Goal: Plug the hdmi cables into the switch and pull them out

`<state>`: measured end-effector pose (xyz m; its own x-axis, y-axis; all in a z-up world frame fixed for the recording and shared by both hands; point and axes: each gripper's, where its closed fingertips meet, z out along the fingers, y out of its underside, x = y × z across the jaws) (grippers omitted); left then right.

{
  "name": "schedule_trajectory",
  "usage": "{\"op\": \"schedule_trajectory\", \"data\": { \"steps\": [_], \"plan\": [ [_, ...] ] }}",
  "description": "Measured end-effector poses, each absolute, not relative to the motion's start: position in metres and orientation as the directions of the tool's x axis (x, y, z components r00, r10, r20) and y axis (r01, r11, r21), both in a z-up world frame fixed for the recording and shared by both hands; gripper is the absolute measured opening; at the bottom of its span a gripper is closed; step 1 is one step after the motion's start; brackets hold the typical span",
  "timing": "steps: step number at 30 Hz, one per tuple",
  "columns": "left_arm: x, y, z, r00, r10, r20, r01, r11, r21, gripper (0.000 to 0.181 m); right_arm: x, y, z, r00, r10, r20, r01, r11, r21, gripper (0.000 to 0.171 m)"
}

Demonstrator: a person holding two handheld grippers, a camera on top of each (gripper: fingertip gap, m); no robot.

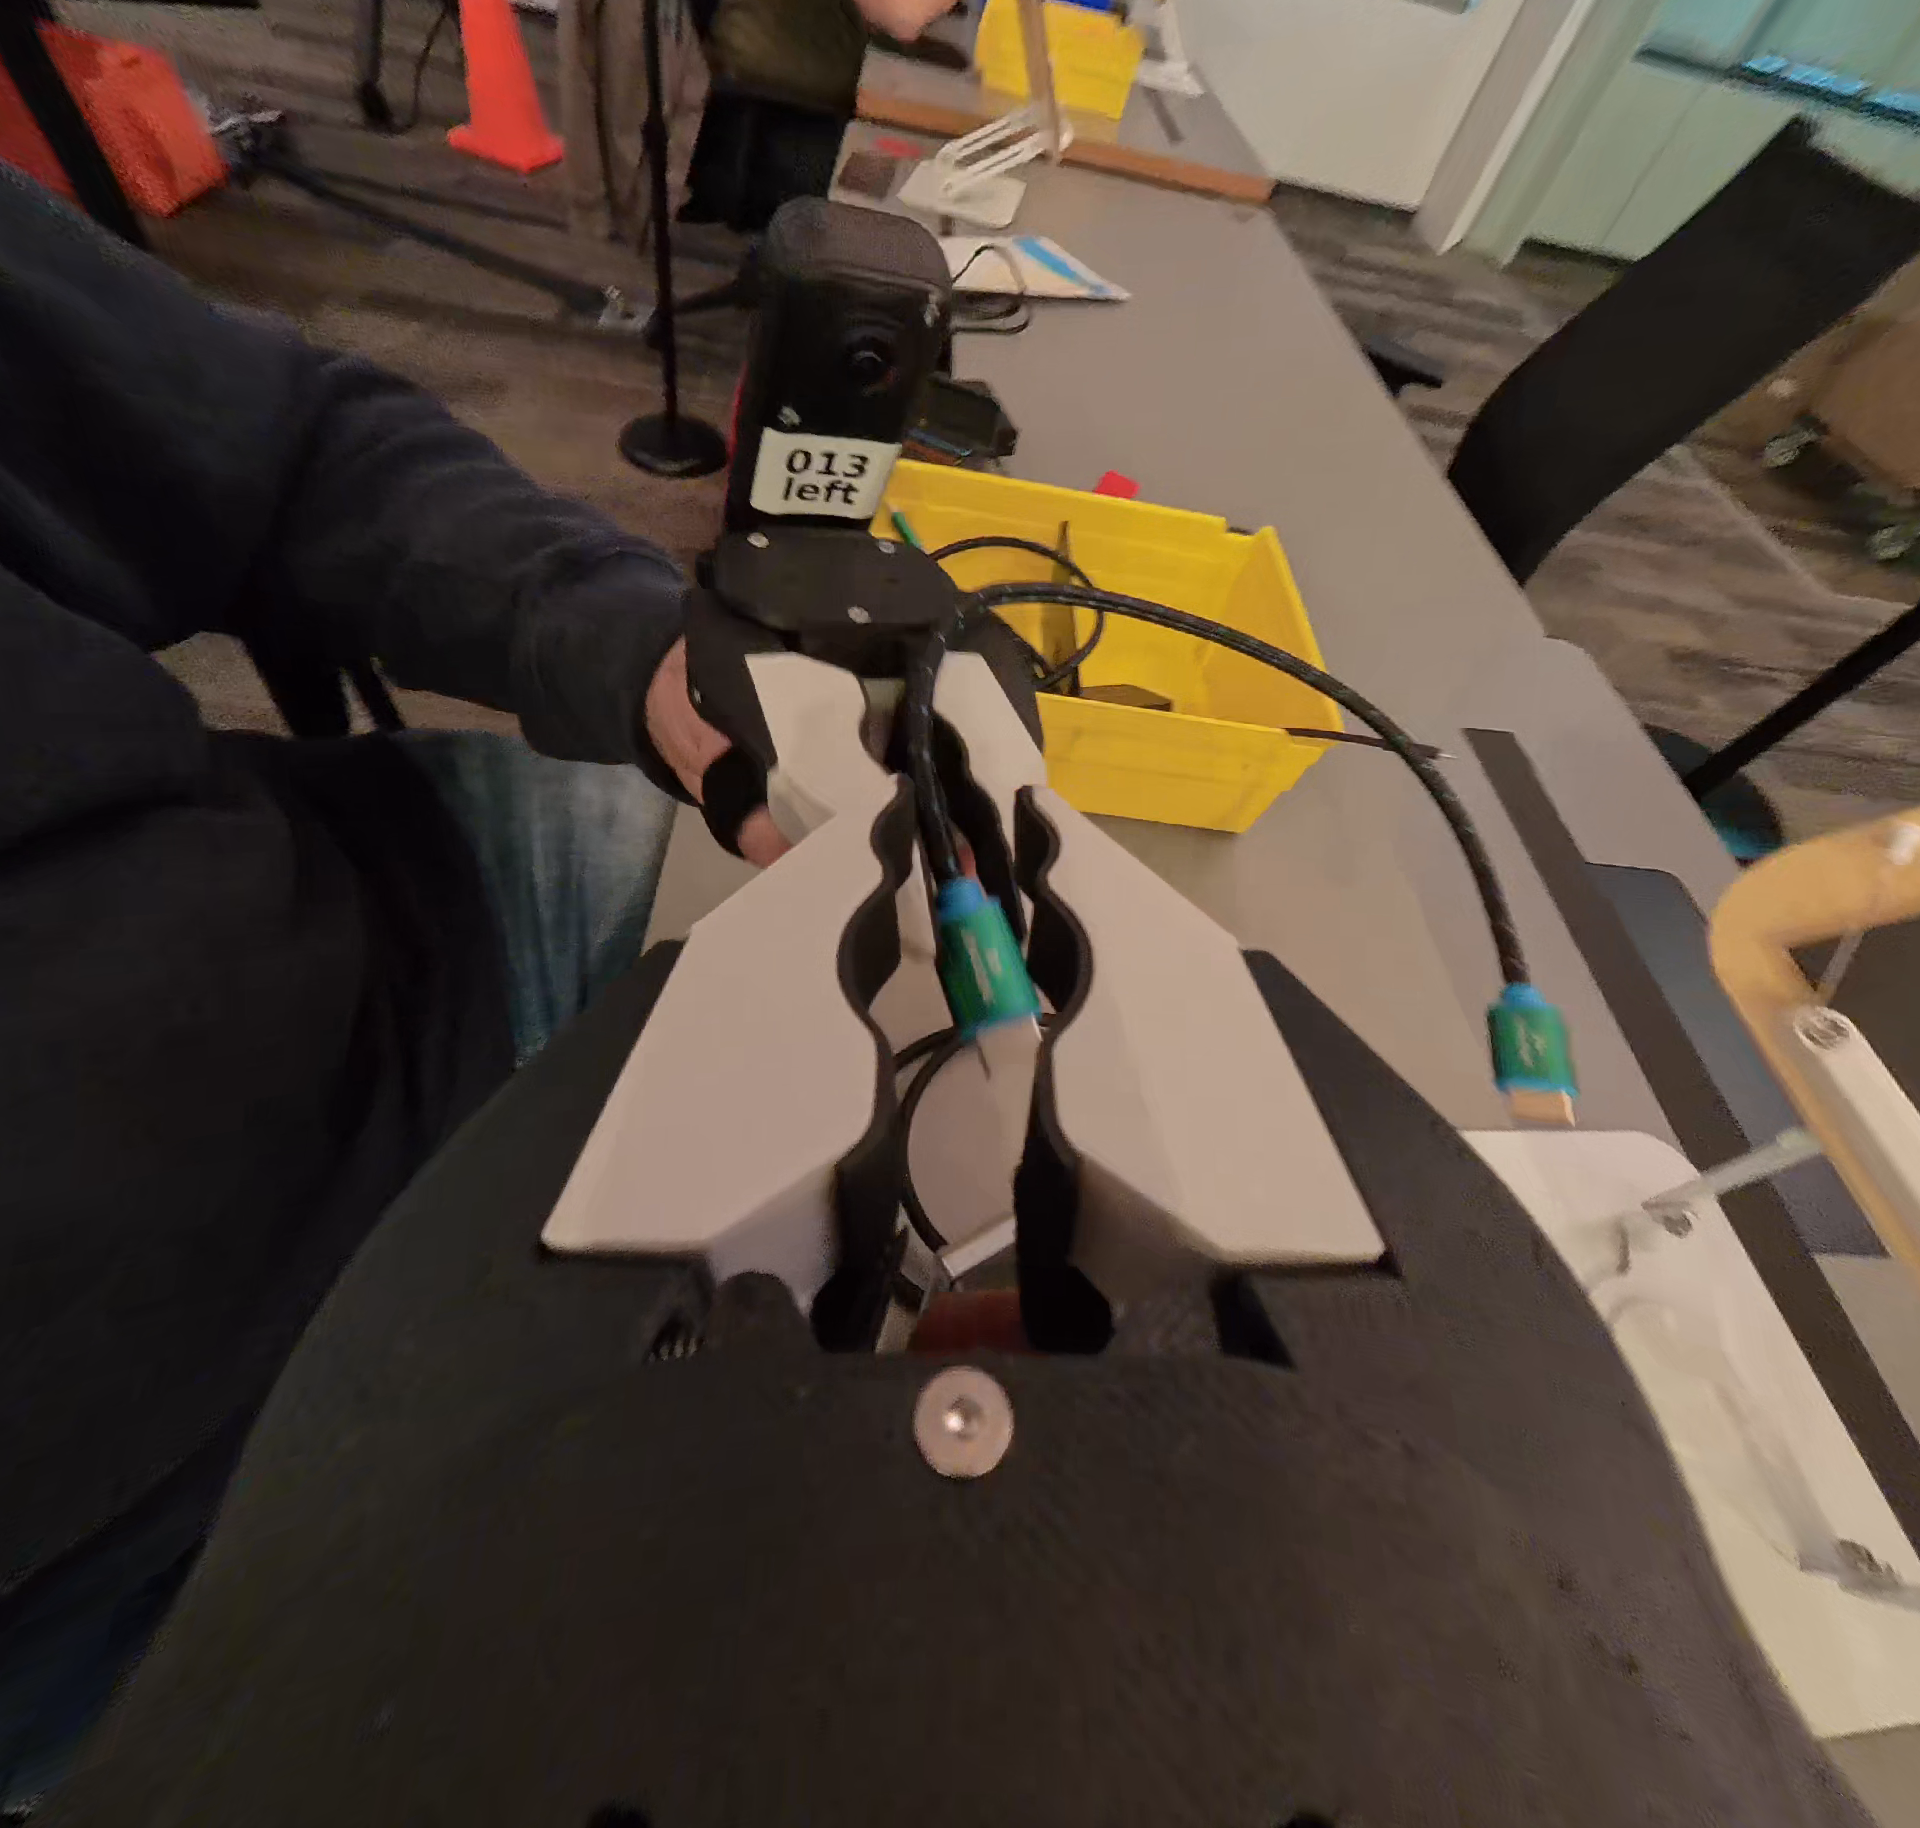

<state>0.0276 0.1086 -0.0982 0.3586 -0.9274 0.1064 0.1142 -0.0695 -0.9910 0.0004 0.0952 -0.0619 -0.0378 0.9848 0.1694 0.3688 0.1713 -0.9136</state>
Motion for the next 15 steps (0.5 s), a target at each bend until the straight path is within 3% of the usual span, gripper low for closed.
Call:
{"op": "schedule_trajectory", "data": {
  "steps": [9,15],
  "plan": [
    [0.034,0.107,-0.112,0.378,-0.925,0.027,-0.009,-0.032,-0.999,0.02,-0.055,0.096,-0.1,-0.159,0.981,0.111,0.604,0.186,-0.775,0.0],
    [0.033,0.109,-0.114,0.381,-0.924,0.03,-0.026,-0.043,-0.999,0.019,-0.056,0.09,-0.099,-0.221,0.955,0.199,0.595,0.294,-0.748,0.0]
  ]
}}
